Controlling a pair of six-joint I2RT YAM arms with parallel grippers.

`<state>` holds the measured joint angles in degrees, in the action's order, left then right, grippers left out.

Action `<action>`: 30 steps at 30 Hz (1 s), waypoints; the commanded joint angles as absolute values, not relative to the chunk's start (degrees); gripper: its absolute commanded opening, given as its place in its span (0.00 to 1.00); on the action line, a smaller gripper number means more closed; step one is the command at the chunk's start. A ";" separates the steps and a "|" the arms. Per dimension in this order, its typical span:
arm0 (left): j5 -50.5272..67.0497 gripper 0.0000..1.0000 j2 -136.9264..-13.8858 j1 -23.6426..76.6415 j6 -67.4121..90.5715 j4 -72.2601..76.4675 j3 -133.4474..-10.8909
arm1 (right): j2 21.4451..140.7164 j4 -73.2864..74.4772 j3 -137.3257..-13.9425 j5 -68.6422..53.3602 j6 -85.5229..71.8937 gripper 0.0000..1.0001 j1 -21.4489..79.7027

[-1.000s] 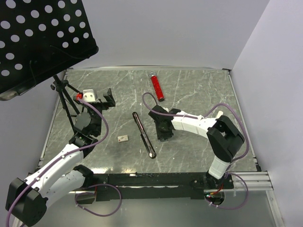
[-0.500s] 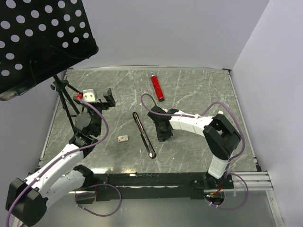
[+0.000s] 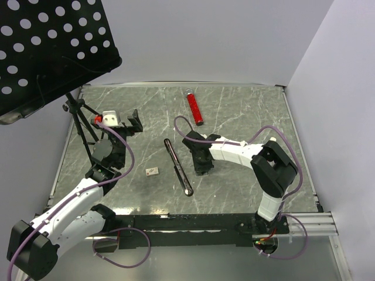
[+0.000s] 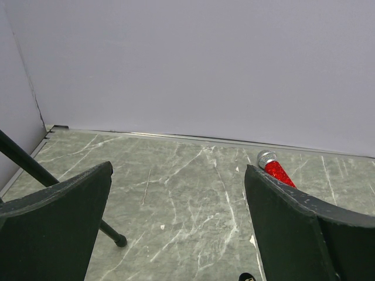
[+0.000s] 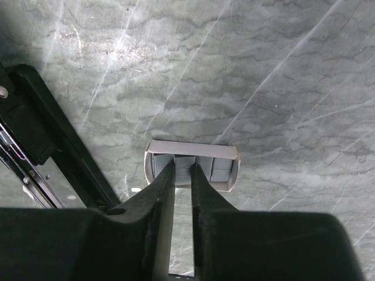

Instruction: Load the staples into the stapler

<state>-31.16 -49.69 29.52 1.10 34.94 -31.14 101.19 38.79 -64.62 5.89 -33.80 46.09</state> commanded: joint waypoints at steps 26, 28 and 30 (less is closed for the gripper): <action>-31.03 0.99 -48.60 29.71 0.88 37.79 -30.85 | 86.93 45.88 -56.61 12.13 -33.92 0.12 39.91; -31.03 0.99 -48.78 29.79 0.88 37.71 -30.85 | 86.14 44.75 -53.80 12.04 -34.36 0.12 39.11; -31.03 0.99 -48.78 29.79 0.97 37.71 -30.85 | 85.96 43.95 -51.69 11.60 -34.63 0.12 38.32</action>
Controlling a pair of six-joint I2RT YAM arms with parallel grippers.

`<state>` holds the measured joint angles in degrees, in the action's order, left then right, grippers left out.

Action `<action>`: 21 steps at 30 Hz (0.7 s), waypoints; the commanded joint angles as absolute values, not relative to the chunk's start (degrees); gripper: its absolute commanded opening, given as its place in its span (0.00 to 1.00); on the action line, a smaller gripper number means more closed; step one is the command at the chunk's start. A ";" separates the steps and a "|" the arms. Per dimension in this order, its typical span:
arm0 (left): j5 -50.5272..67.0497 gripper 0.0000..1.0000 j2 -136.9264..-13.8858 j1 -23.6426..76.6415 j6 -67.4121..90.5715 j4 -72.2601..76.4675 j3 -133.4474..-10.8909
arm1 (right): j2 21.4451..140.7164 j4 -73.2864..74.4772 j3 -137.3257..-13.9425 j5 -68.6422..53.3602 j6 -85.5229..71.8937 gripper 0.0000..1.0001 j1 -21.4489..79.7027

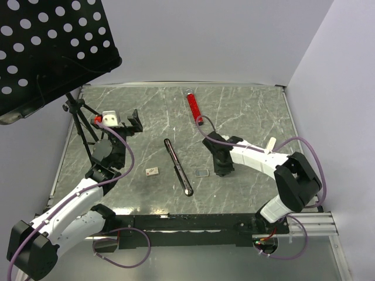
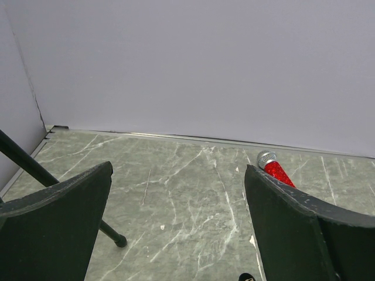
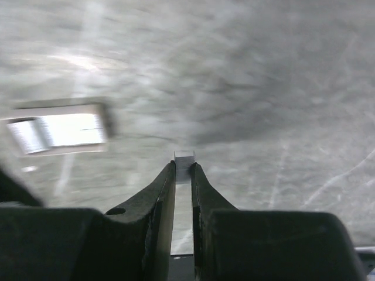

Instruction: Load the staples into the stapler

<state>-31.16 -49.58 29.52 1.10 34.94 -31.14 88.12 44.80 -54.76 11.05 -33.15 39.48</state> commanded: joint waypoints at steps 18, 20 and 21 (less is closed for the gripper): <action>-30.94 0.99 -48.60 29.97 0.70 37.71 -30.76 | 89.56 38.32 -47.81 6.16 -35.33 0.32 35.77; -30.85 0.99 -48.78 29.88 0.70 37.71 -30.76 | 89.39 38.23 -47.90 5.45 -35.16 0.37 35.07; -30.76 0.99 -48.78 29.88 0.62 37.71 -30.76 | 89.30 38.32 -47.90 5.19 -35.07 0.38 34.72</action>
<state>-31.14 -49.58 29.63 1.08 34.94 -31.14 89.01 40.97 -48.71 7.29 -34.33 35.90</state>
